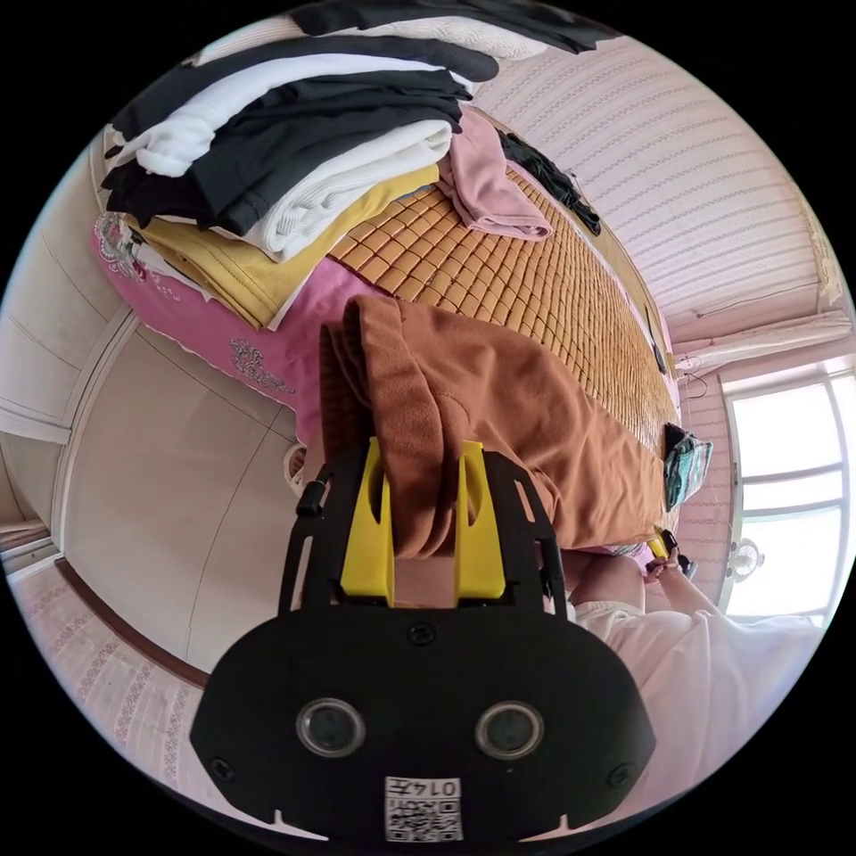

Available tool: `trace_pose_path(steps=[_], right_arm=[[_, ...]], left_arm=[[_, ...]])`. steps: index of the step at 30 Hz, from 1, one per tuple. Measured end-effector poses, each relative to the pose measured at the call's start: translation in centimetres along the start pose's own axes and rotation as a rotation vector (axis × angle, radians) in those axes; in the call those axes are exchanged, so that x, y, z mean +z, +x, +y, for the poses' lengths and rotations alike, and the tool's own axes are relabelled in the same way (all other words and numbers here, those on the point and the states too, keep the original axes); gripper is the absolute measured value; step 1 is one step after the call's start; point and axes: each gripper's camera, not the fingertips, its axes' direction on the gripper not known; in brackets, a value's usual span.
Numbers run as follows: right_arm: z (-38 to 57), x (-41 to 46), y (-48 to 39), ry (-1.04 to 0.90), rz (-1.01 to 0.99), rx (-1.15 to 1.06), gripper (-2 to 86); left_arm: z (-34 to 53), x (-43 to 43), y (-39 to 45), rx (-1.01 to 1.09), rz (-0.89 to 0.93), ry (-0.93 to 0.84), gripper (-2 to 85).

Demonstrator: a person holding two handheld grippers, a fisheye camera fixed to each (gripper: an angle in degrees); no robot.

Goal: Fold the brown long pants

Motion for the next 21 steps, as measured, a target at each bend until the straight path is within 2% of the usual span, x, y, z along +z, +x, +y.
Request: trace_pose_path(steps=[4,9,15,18,21], right_arm=[[0.3,-0.6,-0.1,-0.022,0.037,-0.047,8.3],[1.3,-1.5,0.2,-0.021,-0.018,-0.094,8.4],[-1.4,-2.6,2.4,0.003,-0.085,0.021,9.9],[-3.5,-2.6,4.4,-0.026,-0.134,0.139,4.9],[-5.6,-3.7,3.3,-0.078,-0.231,0.041,1.9]], left_arm=[[-0.2,0.1,0.9,-0.009,-0.003,-0.001,10.5],[-0.6,0.4,2.2,-0.020,-0.005,0.000,10.7],[-0.9,0.7,3.8,-0.023,0.004,-0.004,10.4],[-1.1,0.5,5.5,0.023,-0.012,0.016,8.6],[-1.9,-0.6,9.0,0.135,-0.012,0.047,6.6]])
